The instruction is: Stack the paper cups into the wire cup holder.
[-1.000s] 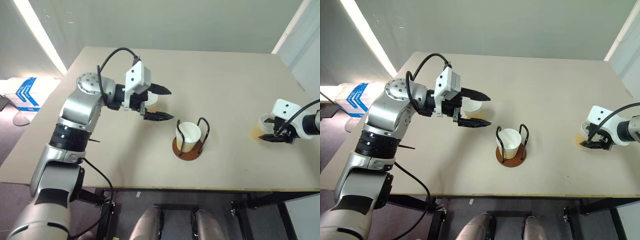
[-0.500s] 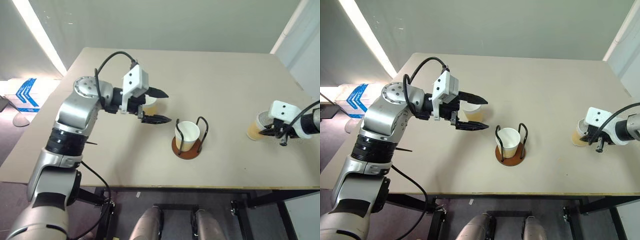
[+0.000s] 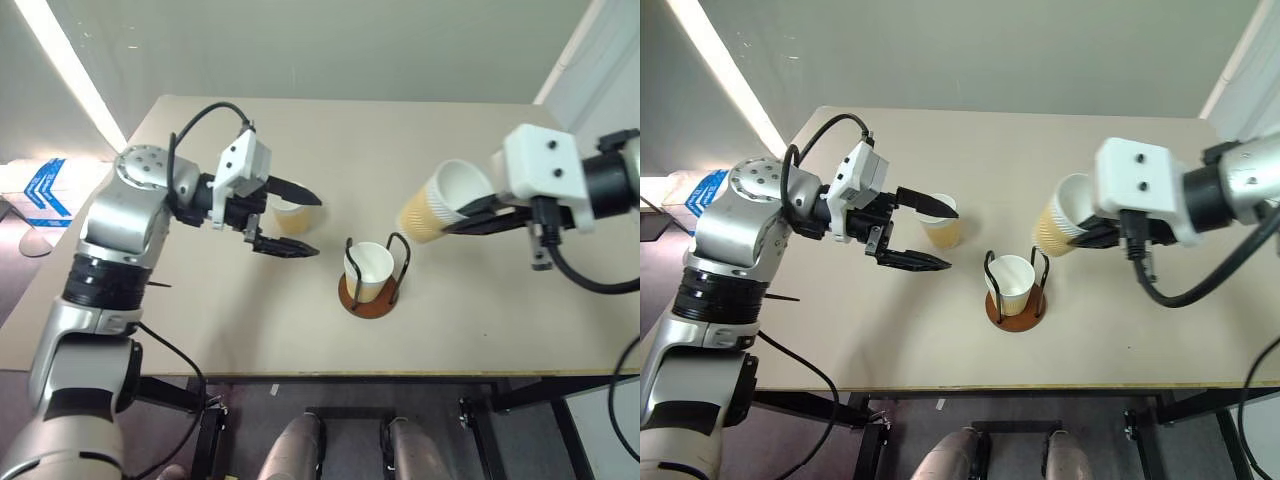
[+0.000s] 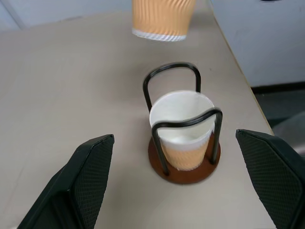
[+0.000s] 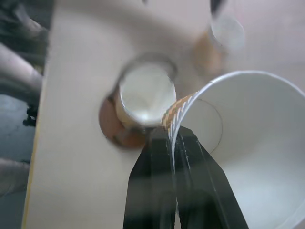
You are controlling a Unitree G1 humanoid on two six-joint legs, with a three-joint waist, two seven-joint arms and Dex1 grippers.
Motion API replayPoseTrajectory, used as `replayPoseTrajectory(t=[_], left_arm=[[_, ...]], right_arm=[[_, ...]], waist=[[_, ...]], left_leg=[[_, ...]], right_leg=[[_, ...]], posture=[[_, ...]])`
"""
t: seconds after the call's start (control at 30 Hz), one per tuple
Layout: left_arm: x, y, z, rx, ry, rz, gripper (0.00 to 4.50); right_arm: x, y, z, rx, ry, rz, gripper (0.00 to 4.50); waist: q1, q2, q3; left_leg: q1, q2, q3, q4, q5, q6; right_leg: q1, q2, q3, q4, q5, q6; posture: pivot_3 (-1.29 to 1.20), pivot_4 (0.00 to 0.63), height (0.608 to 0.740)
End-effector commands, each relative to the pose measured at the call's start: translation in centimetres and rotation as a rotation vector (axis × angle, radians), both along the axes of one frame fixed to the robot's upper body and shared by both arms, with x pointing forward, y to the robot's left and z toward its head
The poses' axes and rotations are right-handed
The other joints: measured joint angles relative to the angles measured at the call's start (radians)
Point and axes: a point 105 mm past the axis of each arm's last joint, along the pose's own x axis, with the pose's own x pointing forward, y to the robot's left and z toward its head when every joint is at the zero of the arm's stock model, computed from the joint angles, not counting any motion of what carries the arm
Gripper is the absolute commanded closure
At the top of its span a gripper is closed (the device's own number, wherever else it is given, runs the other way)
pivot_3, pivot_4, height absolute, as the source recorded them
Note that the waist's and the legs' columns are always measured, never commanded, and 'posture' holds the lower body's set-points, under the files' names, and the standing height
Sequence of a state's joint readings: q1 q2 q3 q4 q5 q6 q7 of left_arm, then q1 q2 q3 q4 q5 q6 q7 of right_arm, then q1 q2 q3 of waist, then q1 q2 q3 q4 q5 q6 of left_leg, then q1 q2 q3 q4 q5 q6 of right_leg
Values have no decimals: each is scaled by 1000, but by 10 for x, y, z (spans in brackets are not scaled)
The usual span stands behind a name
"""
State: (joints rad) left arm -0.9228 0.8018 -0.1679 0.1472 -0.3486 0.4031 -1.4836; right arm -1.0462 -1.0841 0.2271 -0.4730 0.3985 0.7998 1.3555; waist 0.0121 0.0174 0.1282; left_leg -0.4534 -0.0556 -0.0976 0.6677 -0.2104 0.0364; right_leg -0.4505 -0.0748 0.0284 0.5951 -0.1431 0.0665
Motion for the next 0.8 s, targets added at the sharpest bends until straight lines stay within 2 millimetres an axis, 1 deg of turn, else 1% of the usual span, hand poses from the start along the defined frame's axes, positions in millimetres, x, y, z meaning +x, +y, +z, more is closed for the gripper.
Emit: replayPoseTrajectory(t=[0.03, 0.13, 0.17, 0.27, 0.43, 0.67, 0.8], left_arm=[[0, 9, -1, 82, -65, 12, 0], [0, 13, -4, 104, -77, 29, 0], [0, 14, -4, 104, -80, 36, 0], [-1, 14, -4, 93, -82, 47, 0], [-3, 16, -4, 84, -85, 64, 0], [-3, 17, -3, 78, -86, 78, 0], [-1, 15, -4, 75, -88, 76, 0]], right_arm=[[1, 10, 4, -10, -38, 30, 4400], [4, 16, 2, -11, -39, 53, 4400], [5, 19, 0, -9, -33, 64, 4400], [8, 24, -12, -19, -9, 86, 4400], [12, 21, -30, -57, 26, 90, 4400], [19, 18, -44, -94, 28, 84, 4400], [18, 21, -51, -111, 36, 101, 4400]], waist=[[-1, 0, 0], [2, 0, 0], [2, 0, 0], [0, 0, 0], [1, 0, 0], [-1, 0, 0], [-1, 0, 0]], left_leg=[[0, 0, 0, -1, 0, 0], [-1, 0, -1, -1, 2, -3], [-1, 0, -1, -1, 6, -8], [-1, 0, -1, -1, 6, -9], [-1, 0, -1, -2, 6, -9], [-1, 0, -1, -2, 7, -9], [0, 0, -1, -2, 6, -9]], right_leg=[[0, 0, 0, 0, 0, 0], [0, 0, -1, 0, -1, -2], [0, 0, -1, 0, -1, -2], [-1, 0, -1, 0, -1, -2], [-2, -1, -1, 2, -1, -3], [-3, -1, -1, 5, -1, -4], [-3, -1, -1, 7, -1, -5]], posture=[[0, 150, 740], [0, 150, 740], [0, 150, 740], [0, 150, 740], [0, 150, 740], [0, 150, 740], [0, 150, 740]])
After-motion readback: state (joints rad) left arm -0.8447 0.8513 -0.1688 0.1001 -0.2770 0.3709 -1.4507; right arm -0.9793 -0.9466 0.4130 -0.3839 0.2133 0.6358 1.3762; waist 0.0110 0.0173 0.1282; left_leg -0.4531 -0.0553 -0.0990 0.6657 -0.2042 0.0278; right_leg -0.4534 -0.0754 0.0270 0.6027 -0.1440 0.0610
